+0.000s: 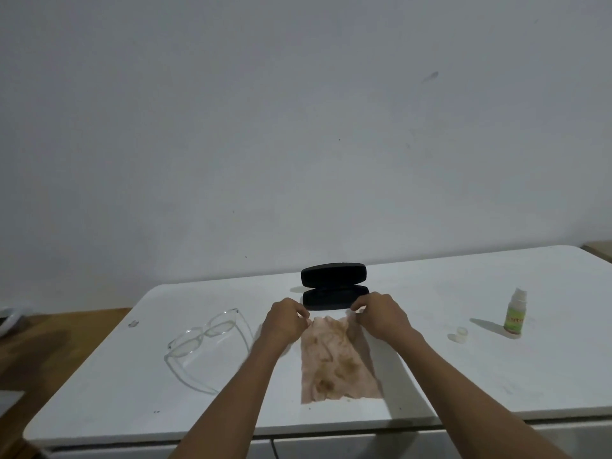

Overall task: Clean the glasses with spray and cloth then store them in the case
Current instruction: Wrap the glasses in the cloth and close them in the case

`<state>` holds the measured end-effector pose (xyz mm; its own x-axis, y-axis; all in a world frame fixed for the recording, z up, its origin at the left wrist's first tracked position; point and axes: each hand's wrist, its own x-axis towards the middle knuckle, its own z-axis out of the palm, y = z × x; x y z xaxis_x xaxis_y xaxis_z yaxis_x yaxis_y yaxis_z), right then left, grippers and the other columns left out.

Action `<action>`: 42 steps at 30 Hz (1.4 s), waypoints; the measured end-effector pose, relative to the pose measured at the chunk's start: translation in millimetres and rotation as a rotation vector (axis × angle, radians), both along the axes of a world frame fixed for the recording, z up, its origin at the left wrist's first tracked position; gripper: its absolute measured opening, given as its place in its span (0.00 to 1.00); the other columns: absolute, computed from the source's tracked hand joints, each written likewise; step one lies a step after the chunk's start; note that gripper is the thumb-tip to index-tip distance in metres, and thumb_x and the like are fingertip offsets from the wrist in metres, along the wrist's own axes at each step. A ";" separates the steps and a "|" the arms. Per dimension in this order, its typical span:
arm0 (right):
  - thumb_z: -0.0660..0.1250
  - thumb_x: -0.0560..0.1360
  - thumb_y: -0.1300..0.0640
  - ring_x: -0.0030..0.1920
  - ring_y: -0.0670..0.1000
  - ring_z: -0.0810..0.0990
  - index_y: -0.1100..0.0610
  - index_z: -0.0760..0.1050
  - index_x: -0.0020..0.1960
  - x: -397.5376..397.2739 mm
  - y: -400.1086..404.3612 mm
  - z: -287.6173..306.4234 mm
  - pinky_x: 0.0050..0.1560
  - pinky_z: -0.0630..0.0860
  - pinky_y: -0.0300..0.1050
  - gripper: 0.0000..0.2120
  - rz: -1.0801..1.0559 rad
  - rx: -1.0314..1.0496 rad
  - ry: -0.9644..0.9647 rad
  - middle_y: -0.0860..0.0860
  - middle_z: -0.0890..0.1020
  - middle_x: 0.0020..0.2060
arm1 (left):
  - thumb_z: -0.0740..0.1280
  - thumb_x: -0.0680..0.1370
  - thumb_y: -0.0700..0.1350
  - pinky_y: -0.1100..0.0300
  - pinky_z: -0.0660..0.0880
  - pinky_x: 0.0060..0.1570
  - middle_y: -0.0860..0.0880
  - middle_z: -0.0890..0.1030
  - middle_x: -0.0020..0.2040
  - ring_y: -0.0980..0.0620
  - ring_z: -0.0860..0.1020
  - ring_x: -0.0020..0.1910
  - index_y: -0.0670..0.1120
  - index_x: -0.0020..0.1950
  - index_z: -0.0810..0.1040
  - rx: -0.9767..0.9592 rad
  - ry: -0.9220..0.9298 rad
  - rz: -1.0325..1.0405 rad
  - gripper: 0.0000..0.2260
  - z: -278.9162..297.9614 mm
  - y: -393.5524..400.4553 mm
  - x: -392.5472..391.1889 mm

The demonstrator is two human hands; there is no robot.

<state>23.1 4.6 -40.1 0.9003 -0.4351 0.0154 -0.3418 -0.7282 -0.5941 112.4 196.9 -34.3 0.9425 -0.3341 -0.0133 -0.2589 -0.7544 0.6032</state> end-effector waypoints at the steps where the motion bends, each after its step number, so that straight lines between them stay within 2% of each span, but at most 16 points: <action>1: 0.69 0.76 0.50 0.54 0.54 0.83 0.44 0.84 0.54 1.2 2.9 0.1 0.48 0.77 0.44 0.09 -0.002 -0.019 0.009 0.49 0.84 0.54 | 0.76 0.73 0.46 0.57 0.80 0.47 0.50 0.84 0.43 0.50 0.79 0.36 0.49 0.49 0.86 0.005 -0.001 0.000 0.06 -1.0 -0.7 1.4; 3: 0.69 0.76 0.50 0.52 0.53 0.83 0.43 0.84 0.52 2.7 7.1 -0.3 0.44 0.74 0.42 0.07 -0.006 -0.051 0.028 0.48 0.84 0.52 | 0.77 0.72 0.44 0.59 0.79 0.43 0.51 0.82 0.38 0.52 0.79 0.33 0.51 0.44 0.87 -0.003 0.007 -0.010 0.03 -1.4 -1.6 2.8; 7: 0.68 0.73 0.58 0.45 0.53 0.81 0.49 0.83 0.44 4.6 8.1 0.2 0.39 0.73 0.43 0.06 -0.041 -0.016 0.018 0.49 0.84 0.46 | 0.75 0.72 0.39 0.60 0.77 0.39 0.51 0.83 0.35 0.53 0.79 0.32 0.51 0.35 0.84 -0.025 0.015 -0.031 0.08 -1.4 0.2 2.0; 11: 0.67 0.70 0.62 0.44 0.54 0.83 0.54 0.84 0.43 2.9 5.0 3.9 0.41 0.78 0.45 0.09 -0.106 0.070 -0.048 0.49 0.84 0.41 | 0.69 0.70 0.35 0.61 0.75 0.35 0.48 0.84 0.38 0.51 0.80 0.34 0.46 0.36 0.84 -0.180 0.038 0.024 0.08 -1.3 2.2 1.4; 15: 0.70 0.70 0.63 0.44 0.54 0.83 0.53 0.83 0.41 1.7 1.4 2.2 0.44 0.80 0.47 0.06 -0.149 0.132 -0.093 0.49 0.84 0.40 | 0.68 0.69 0.33 0.58 0.75 0.37 0.47 0.81 0.33 0.50 0.76 0.29 0.45 0.34 0.82 -0.300 0.055 0.091 0.09 -4.2 3.7 2.6; 17: 0.71 0.71 0.62 0.44 0.53 0.83 0.53 0.83 0.41 1.2 1.1 -0.1 0.41 0.78 0.45 0.05 -0.158 0.133 -0.093 0.48 0.84 0.40 | 0.69 0.70 0.34 0.60 0.75 0.36 0.47 0.83 0.36 0.49 0.78 0.32 0.45 0.36 0.82 -0.313 0.041 0.121 0.07 -8.5 3.5 0.7; 21: 0.72 0.72 0.59 0.43 0.54 0.81 0.53 0.81 0.45 0.3 4.5 -2.5 0.38 0.72 0.44 0.03 -0.165 0.064 -0.089 0.49 0.82 0.42 | 0.69 0.70 0.35 0.63 0.69 0.30 0.50 0.82 0.38 0.51 0.78 0.34 0.45 0.42 0.81 -0.233 0.001 0.156 0.07 -13.0 1.2 -3.1; 24: 0.69 0.72 0.61 0.43 0.55 0.79 0.54 0.79 0.48 -1.5 8.0 -3.5 0.38 0.71 0.45 0.06 -0.171 0.000 -0.095 0.49 0.80 0.42 | 0.70 0.70 0.36 0.60 0.70 0.32 0.49 0.82 0.40 0.48 0.79 0.37 0.48 0.48 0.78 -0.144 -0.063 0.127 0.10 -15.7 1.2 -0.1; 27: 0.68 0.73 0.60 0.43 0.55 0.81 0.52 0.79 0.47 0.2 11.5 -1.6 0.40 0.75 0.46 0.05 -0.168 -0.006 -0.159 0.48 0.83 0.43 | 0.74 0.74 0.44 0.57 0.72 0.36 0.48 0.82 0.42 0.47 0.80 0.40 0.49 0.51 0.77 -0.135 -0.166 0.102 0.09 -11.9 5.1 1.5; 30: 0.71 0.75 0.56 0.44 0.51 0.82 0.50 0.80 0.47 4.7 17.6 5.0 0.42 0.77 0.45 0.02 -0.089 0.054 -0.224 0.45 0.83 0.41 | 0.74 0.75 0.46 0.57 0.74 0.39 0.49 0.82 0.42 0.47 0.80 0.40 0.49 0.49 0.78 -0.216 -0.222 0.105 0.07 -3.7 17.6 6.7; 35: 0.72 0.74 0.59 0.39 0.41 0.80 0.49 0.82 0.48 14.9 50.8 13.8 0.40 0.75 0.41 0.05 0.185 0.093 -0.292 0.42 0.81 0.35 | 0.74 0.75 0.45 0.56 0.75 0.42 0.53 0.82 0.40 0.51 0.78 0.40 0.50 0.48 0.81 -0.271 -0.423 0.135 0.04 12.7 67.3 11.5; 39: 0.73 0.75 0.57 0.43 0.45 0.80 0.45 0.83 0.51 30.9 89.0 9.1 0.45 0.79 0.48 0.08 0.361 0.048 -0.281 0.41 0.81 0.37 | 0.72 0.76 0.43 0.54 0.75 0.46 0.54 0.82 0.42 0.49 0.78 0.45 0.52 0.49 0.82 -0.215 -0.520 0.164 0.05 14.8 127.3 9.6; 42: 0.72 0.76 0.56 0.42 0.46 0.79 0.42 0.82 0.56 40.9 115.5 3.4 0.48 0.80 0.49 0.12 0.466 0.020 -0.238 0.41 0.81 0.39 | 0.68 0.77 0.38 0.58 0.71 0.46 0.53 0.82 0.45 0.49 0.77 0.48 0.52 0.51 0.84 -0.124 -0.584 0.201 0.09 9.3 172.3 -0.9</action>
<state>64.0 120.1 -36.7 0.9709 0.0091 0.2393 0.1626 -0.7587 -0.6308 111.5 369.2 -25.0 0.8271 -0.1156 0.5501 -0.4324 -0.7560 0.4913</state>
